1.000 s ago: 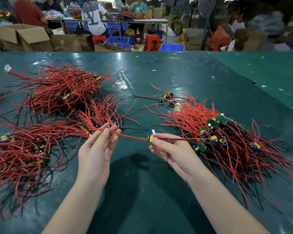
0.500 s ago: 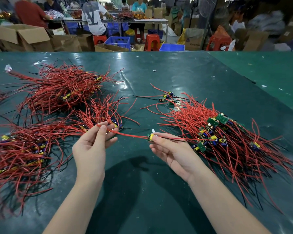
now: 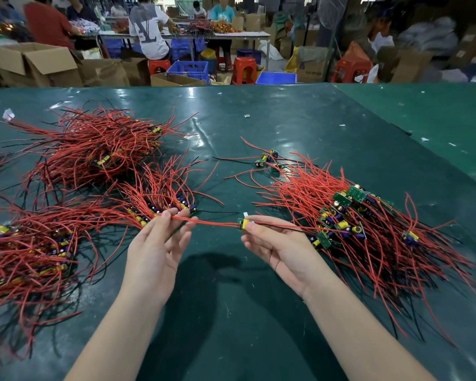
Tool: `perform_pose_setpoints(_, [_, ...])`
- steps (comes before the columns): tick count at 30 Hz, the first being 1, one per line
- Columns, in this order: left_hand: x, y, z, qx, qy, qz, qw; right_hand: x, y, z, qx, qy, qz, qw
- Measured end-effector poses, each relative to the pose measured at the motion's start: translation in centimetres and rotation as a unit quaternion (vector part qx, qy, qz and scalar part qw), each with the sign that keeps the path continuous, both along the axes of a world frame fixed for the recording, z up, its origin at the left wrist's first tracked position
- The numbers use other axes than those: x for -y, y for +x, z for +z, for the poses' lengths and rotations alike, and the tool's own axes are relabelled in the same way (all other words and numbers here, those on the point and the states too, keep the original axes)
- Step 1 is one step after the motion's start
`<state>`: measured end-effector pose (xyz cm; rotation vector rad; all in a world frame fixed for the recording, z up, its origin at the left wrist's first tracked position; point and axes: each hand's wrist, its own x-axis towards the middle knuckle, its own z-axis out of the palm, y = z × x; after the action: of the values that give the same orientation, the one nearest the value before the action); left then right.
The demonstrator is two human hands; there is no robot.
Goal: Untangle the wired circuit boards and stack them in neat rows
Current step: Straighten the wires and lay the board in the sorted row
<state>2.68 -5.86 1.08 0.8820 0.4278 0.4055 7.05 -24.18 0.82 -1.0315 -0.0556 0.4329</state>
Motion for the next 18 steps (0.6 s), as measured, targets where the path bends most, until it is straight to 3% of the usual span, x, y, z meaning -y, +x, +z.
perform_pose_setpoints(9, [1.4, -0.2, -0.8, 0.025, 0.078, -0.056, 0.995, -0.5, -0.5, -0.3, 0.021, -0.036, -0.051, 0.998])
perform_pose_setpoints(14, [1.6, -0.2, -0.8, 0.031, 0.076, -0.068, 0.994, -0.7, -0.8, -0.2, 0.021, -0.036, -0.049, 0.998])
perform_pose_setpoints(18, [1.4, -0.2, -0.5, 0.036, 0.025, -0.082, 0.996, -0.8, -0.9, 0.1, 0.016, -0.020, -0.031, 0.999])
